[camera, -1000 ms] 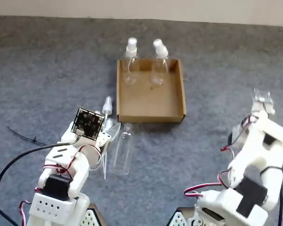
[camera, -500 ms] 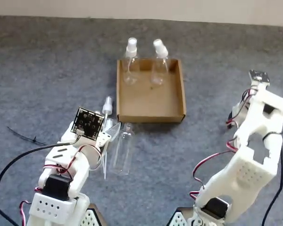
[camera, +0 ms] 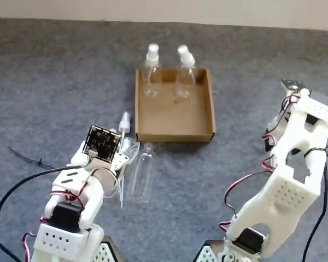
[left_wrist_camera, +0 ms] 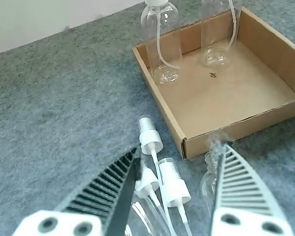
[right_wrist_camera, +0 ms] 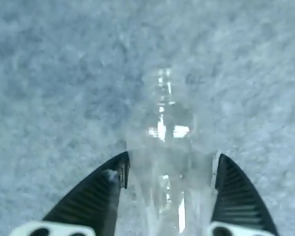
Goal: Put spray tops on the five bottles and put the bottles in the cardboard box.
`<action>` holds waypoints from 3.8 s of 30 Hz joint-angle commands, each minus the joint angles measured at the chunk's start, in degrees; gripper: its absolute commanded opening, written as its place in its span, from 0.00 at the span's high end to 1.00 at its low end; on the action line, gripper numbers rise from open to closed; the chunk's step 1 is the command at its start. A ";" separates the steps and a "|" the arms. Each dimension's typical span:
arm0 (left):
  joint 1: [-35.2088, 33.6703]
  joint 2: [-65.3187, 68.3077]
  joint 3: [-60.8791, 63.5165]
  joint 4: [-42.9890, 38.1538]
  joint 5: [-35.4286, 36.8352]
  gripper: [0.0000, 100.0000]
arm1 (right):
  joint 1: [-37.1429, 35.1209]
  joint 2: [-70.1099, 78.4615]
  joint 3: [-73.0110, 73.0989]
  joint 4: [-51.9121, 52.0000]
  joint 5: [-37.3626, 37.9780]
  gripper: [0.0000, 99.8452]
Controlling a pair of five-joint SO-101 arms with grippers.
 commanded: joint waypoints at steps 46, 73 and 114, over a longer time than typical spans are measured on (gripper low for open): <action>-5.32 0.04 -3.56 -1.32 -0.35 0.77 | -3.30 6.02 -33.10 18.51 2.29 1.00; -20.70 78.99 -59.38 18.11 -6.15 0.77 | -29.14 -65.98 30.20 -2.24 -9.76 1.00; -6.90 118.73 -86.02 13.01 -2.11 0.94 | -43.56 -95.52 56.40 -6.90 -14.95 1.00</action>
